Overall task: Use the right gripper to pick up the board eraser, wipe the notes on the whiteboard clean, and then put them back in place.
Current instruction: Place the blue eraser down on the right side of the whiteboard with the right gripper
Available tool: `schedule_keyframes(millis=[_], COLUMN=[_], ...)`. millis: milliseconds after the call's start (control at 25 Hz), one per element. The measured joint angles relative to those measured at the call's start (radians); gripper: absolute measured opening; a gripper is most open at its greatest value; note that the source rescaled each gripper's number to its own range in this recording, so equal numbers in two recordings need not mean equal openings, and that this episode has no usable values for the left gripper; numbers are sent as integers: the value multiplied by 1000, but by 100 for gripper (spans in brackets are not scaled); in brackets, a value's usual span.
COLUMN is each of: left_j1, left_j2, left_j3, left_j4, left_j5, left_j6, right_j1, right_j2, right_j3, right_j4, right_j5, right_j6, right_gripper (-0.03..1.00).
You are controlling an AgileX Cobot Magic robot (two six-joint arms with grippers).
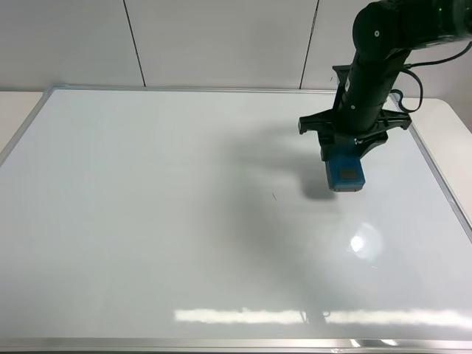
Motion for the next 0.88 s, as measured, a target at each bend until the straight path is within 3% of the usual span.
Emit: schedule_keyframes(millis=[320,880], left_j1=[0,0], left_j2=[0,0], left_j3=[0,0], left_j4=[0,0], left_j5=[0,0], left_j6=[0,0], right_j1=[-45,-48], right_j2=[52,124], right_j3=[0,0], right_j4=[-18,9], right_j5=[-4,-34], right_j6=[5,18], right_gripper=[0,0])
